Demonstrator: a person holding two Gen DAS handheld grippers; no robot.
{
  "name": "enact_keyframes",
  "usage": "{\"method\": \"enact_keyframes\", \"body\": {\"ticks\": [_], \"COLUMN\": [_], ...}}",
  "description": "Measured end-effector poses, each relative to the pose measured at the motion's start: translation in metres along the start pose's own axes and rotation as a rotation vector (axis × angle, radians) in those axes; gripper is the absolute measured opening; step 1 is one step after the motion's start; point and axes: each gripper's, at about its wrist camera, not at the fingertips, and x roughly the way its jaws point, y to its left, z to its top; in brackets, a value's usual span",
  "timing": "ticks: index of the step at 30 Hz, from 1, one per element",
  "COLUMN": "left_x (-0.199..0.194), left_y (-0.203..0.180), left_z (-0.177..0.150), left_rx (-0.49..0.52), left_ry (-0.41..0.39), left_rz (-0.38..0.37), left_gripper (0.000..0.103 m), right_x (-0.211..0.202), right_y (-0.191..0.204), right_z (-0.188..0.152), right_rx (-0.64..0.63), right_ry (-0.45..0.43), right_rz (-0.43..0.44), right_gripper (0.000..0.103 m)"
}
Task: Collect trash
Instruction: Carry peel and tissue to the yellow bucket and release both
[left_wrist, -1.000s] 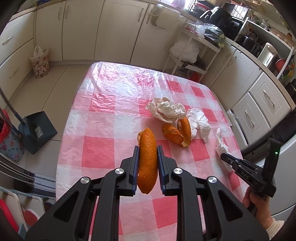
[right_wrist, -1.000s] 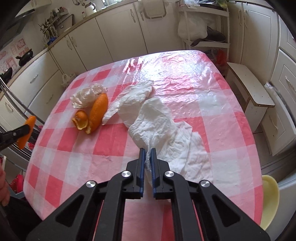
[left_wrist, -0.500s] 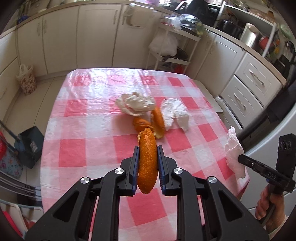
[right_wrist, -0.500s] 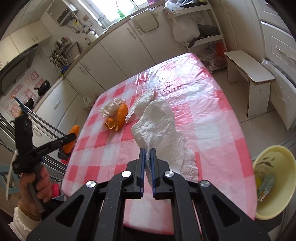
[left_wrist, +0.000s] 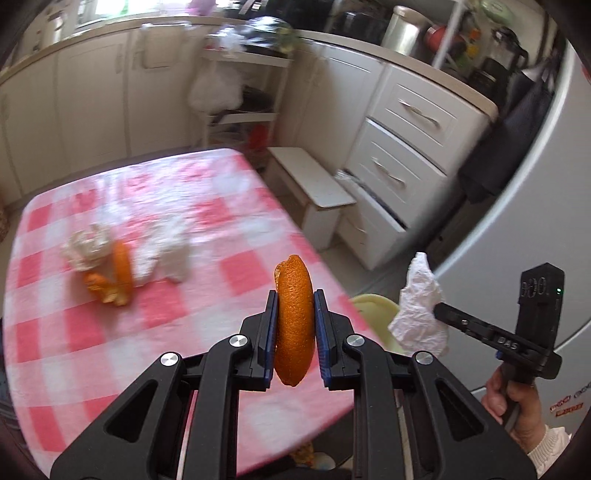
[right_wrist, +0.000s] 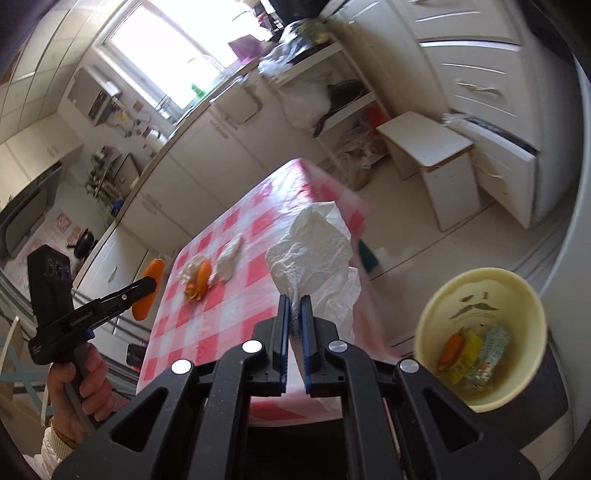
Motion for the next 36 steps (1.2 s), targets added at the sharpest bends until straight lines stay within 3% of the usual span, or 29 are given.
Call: {"method": "enact_keyframes", "body": {"ticks": [4, 9, 19, 20, 22, 24, 33, 36], "left_x": [0.034, 0.082, 0.173, 0.181, 0.19, 0.19, 0.169, 0.158], "left_y": [-0.068, -0.123, -0.171, -0.174, -0.176, -0.175, -0.175, -0.173], "left_z": [0.002, -0.003, -0.009, -0.012, -0.014, -0.014, -0.012, -0.008], "left_rx": [0.093, 0.136, 0.128, 0.135, 0.147, 0.164, 0.249, 0.265], "left_ry": [0.051, 0.13, 0.252, 0.267, 0.285, 0.276, 0.151, 0.098], "left_rz": [-0.048, -0.082, -0.077, -0.074, -0.063, -0.041, 0.119, 0.159], "left_gripper": [0.017, 0.017, 0.018, 0.023, 0.039, 0.056, 0.078, 0.081], "right_x": [-0.01, -0.007, 0.009, 0.01, 0.012, 0.01, 0.001, 0.001], "right_y": [-0.04, -0.082, -0.138, -0.142, -0.151, -0.156, -0.156, -0.15], "right_z": [-0.006, -0.014, -0.022, -0.022, -0.026, -0.029, -0.041, -0.041], "right_rx": [0.077, 0.148, 0.239, 0.246, 0.273, 0.291, 0.302, 0.281], "right_ry": [-0.013, 0.0, 0.034, 0.041, 0.048, 0.043, 0.034, 0.035], "right_rz": [-0.027, -0.045, -0.099, -0.104, -0.124, -0.137, -0.141, -0.148], "right_gripper": [0.007, 0.007, 0.01, 0.01, 0.021, 0.039, 0.046, 0.05]}}
